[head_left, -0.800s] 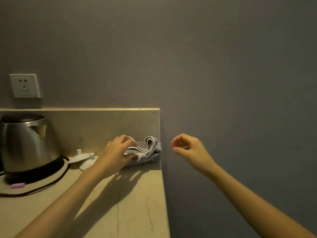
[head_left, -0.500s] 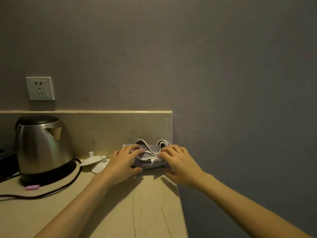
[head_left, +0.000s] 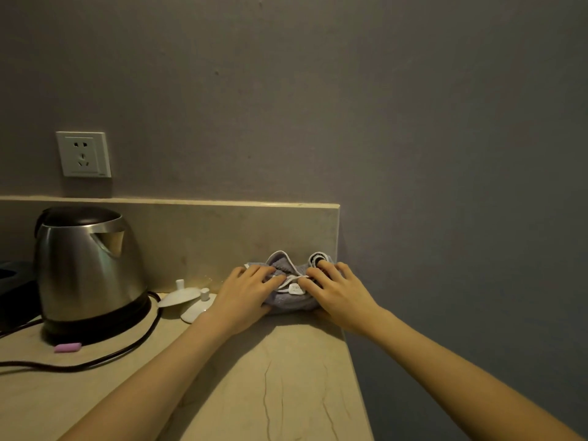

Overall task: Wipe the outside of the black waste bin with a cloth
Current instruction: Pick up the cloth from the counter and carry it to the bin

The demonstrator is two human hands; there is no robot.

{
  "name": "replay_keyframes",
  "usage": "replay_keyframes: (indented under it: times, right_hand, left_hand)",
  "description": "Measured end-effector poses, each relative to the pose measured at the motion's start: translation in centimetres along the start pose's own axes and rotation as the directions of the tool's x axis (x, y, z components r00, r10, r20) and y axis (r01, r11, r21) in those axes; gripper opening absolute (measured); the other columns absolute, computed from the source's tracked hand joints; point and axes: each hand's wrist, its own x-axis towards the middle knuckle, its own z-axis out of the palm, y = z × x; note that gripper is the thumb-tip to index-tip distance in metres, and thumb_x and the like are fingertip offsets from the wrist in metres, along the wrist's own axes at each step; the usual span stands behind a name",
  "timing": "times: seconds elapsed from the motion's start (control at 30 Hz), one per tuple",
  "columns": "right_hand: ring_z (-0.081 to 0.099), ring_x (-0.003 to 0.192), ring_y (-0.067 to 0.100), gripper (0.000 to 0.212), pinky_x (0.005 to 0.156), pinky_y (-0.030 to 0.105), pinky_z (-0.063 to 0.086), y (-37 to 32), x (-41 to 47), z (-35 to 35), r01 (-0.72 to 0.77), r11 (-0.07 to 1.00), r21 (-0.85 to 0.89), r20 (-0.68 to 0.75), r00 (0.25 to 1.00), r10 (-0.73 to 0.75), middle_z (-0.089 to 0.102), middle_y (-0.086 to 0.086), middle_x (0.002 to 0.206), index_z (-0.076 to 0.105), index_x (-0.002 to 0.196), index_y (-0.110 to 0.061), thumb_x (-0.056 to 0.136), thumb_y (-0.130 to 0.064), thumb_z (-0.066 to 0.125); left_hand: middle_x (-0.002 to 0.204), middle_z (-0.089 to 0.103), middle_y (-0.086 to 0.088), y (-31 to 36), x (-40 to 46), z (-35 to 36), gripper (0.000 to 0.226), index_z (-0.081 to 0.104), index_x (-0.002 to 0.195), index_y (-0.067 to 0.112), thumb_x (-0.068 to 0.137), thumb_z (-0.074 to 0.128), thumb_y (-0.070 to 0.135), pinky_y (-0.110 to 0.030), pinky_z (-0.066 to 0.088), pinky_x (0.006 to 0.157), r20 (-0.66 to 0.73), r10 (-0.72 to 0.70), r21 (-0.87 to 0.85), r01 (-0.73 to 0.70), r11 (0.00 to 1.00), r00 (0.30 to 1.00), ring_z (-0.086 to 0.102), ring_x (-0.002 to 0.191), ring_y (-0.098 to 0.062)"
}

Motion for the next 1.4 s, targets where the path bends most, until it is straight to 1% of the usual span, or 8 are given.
replay_keyframes:
  times: [0.1,0.23,0.43,0.53,0.7,1.1,1.27,1.4]
  right_hand:
    - [0.056,0.111,0.03,0.059,0.085,0.04,0.05,0.2,0.5,0.4,-0.012,1.0,-0.015,-0.016,1.0,0.012,0.059,0.005,0.122,0.048,0.124,-0.022,0.072,-0.033,0.075]
    - [0.059,0.104,0.03,0.054,0.079,0.039,0.053,0.3,1.0,0.7,-0.009,1.0,-0.013,-0.053,0.999,0.009,0.061,0.007,0.12,0.052,0.121,-0.021,0.073,-0.026,0.076]
    - [0.062,0.085,0.026,0.044,0.064,0.033,0.054,0.6,1.0,-0.2,0.057,0.998,-0.004,-0.12,0.991,-0.057,0.067,0.008,0.103,0.061,0.113,-0.016,0.073,-0.025,0.078]
    - [0.062,0.085,0.027,0.043,0.061,0.034,0.056,1.5,0.0,-1.8,0.053,0.997,0.06,-0.153,0.987,-0.044,0.068,0.01,0.103,0.063,0.112,-0.014,0.074,-0.027,0.078]
    - [0.061,0.092,0.032,0.044,0.065,0.039,0.057,3.9,-3.6,-5.3,0.042,0.988,0.145,-0.152,0.988,-0.02,0.067,0.013,0.102,0.064,0.111,-0.008,0.074,-0.025,0.079]
    - [0.053,0.102,0.032,0.035,0.077,0.041,0.052,10.8,-21.1,-11.5,-0.262,0.93,0.258,-0.033,0.96,0.279,0.063,0.011,0.106,0.062,0.113,-0.006,0.081,-0.016,0.07]
    - [0.047,0.102,0.025,0.039,0.078,0.031,0.043,12.7,-29.8,-12.4,-0.427,0.858,0.287,0.095,0.904,0.418,0.058,0.006,0.11,0.056,0.119,-0.011,0.08,-0.012,0.062]
    - [0.044,0.098,0.023,0.048,0.084,0.04,0.044,12.8,-36.3,-12.6,-0.552,0.775,0.307,0.247,0.833,0.495,0.056,0.003,0.115,0.05,0.124,-0.016,0.078,-0.014,0.061]
  left_hand:
    - [0.122,0.064,-0.003,-0.3,-0.1,-0.5,0.048,0.061,0.124,0.023,0.077,0.071,0.021,-0.037,0.048,0.082,-0.057,0.026,-0.016,-0.027,1.0,0.998,0.06,0.11,-0.026]
    - [0.107,0.07,-0.002,0.0,-0.2,-0.7,0.046,0.067,0.112,0.02,0.067,0.077,0.015,-0.034,0.051,0.068,-0.123,0.034,-0.043,-0.04,0.998,0.992,0.066,0.094,-0.025]
    - [0.146,0.041,0.003,-0.3,-0.7,0.2,0.059,0.035,0.142,0.028,0.089,0.054,0.044,-0.032,0.035,0.1,-0.009,-0.006,-0.159,0.004,0.987,1.0,0.04,0.13,-0.018]
    - [0.146,0.042,0.003,0.7,-0.8,-0.6,0.067,0.034,0.143,0.026,0.086,0.048,0.059,-0.031,0.032,0.102,-0.036,0.022,-0.172,-0.028,0.985,0.999,0.043,0.128,-0.017]
    - [0.137,0.051,-0.001,4.9,0.6,-2.6,0.063,0.041,0.137,0.019,0.084,0.055,0.05,-0.033,0.037,0.095,-0.133,0.08,-0.128,-0.097,0.987,0.988,0.051,0.118,-0.021]
    - [0.114,0.059,-0.003,21.0,8.0,-8.0,0.044,0.05,0.12,0.017,0.078,0.054,0.03,-0.034,0.035,0.083,-0.134,0.287,-0.174,-0.308,0.935,0.948,0.056,0.102,-0.027]
    - [0.111,0.059,-0.006,29.7,8.7,-8.9,0.035,0.05,0.112,0.013,0.079,0.054,0.023,-0.033,0.031,0.068,-0.099,0.342,-0.248,-0.356,0.901,0.935,0.056,0.097,-0.031]
    - [0.113,0.058,-0.007,36.0,7.8,-8.5,0.029,0.049,0.111,0.012,0.083,0.052,0.02,-0.033,0.029,0.063,-0.074,0.38,-0.356,-0.38,0.854,0.922,0.055,0.099,-0.031]
